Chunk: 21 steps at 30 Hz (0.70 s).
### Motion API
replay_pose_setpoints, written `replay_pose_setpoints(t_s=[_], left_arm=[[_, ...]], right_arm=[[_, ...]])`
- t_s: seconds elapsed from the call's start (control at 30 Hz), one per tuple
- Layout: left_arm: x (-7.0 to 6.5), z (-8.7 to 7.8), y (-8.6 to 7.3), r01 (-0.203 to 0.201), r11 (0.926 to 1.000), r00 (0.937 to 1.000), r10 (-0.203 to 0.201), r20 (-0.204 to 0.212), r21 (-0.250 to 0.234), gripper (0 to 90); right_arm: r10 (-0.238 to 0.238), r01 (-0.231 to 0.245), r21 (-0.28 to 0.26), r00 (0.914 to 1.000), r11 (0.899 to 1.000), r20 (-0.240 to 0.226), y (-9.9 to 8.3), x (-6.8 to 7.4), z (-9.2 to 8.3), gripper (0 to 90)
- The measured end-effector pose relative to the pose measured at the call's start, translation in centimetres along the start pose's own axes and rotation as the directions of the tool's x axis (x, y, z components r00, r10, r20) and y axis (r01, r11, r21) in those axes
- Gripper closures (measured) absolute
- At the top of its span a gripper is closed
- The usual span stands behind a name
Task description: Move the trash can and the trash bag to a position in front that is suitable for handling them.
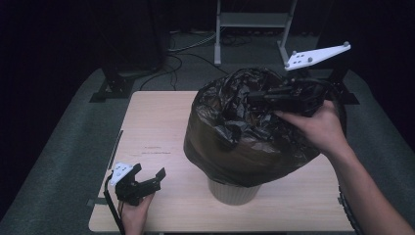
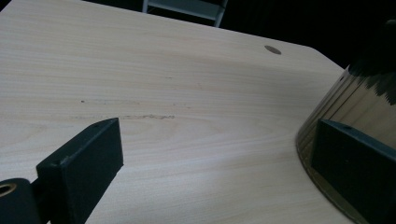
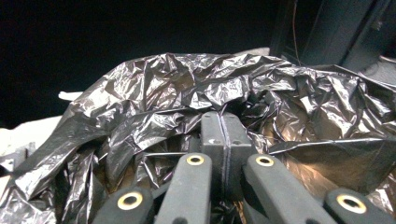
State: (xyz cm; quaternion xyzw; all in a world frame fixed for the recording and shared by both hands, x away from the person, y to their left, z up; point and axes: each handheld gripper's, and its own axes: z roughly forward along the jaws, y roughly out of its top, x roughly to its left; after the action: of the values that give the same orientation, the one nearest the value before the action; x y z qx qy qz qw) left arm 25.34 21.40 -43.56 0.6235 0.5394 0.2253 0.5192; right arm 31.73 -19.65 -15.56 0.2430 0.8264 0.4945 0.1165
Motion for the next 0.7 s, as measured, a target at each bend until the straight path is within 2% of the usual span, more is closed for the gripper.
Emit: replay_pose_setpoints(t_s=[0.2,0.37,0.7], left_arm=[[0.0,0.0,0.0,-0.001,1.0000,1.0000,0.001,0.000,-0.001,1.8],[0.0,0.0,0.0,-0.001,1.0000,1.0000,0.001,0.001,-0.001,1.8],[0.0,-0.1,0.1,0.001,1.0000,1.0000,-0.001,0.000,0.000,1.8]], right_arm=[[0.002,-0.003,0.055,0.9998,0.998,0.018,-0.4,-0.6,1.4,90.0],[-0.019,0.016,0.114,0.9994,0.993,0.028,-0.7,-0.4,2.5,90.0],[-0.073,0.066,0.248,0.9971,0.966,0.020,-1.1,0.2,5.5,90.0]])
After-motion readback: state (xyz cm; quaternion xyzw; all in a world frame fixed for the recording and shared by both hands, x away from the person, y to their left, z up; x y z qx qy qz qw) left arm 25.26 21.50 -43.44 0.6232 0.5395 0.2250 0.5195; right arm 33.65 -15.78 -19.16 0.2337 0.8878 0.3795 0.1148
